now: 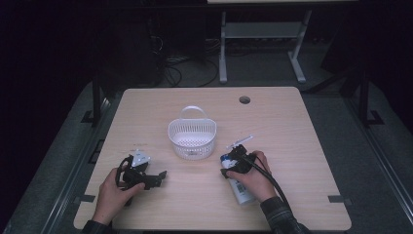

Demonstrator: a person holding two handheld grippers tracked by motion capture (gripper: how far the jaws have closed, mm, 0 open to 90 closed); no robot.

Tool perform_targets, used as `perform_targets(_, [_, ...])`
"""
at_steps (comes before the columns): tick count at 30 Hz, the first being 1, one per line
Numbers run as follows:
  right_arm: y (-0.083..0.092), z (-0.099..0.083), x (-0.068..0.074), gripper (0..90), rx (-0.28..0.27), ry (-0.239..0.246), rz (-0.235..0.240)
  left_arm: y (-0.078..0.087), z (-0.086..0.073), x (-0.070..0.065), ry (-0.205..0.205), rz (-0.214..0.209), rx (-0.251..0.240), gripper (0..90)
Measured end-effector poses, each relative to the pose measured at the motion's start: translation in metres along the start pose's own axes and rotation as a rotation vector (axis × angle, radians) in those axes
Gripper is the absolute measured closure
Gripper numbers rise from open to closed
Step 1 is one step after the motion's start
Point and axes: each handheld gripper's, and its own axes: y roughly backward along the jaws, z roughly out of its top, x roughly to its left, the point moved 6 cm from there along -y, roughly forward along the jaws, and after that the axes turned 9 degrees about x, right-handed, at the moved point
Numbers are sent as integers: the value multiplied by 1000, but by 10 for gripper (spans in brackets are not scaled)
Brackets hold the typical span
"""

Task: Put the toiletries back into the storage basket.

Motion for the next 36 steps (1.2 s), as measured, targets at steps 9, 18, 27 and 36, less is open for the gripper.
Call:
perform_targets(9, [1,0,1,329,10,15,-7,0,0,0,0,0,0,126])
perform_targets(18, [2,-1,0,343,18,16,14,0,0,0,0,0,0,127])
perform_targets(27, [14,1,-5,346,-37,2,39,0,0,0,0,0,0,127])
perform_targets(36, [27,2,-9,348,-99,-5,53,0,0,0,0,0,0,126])
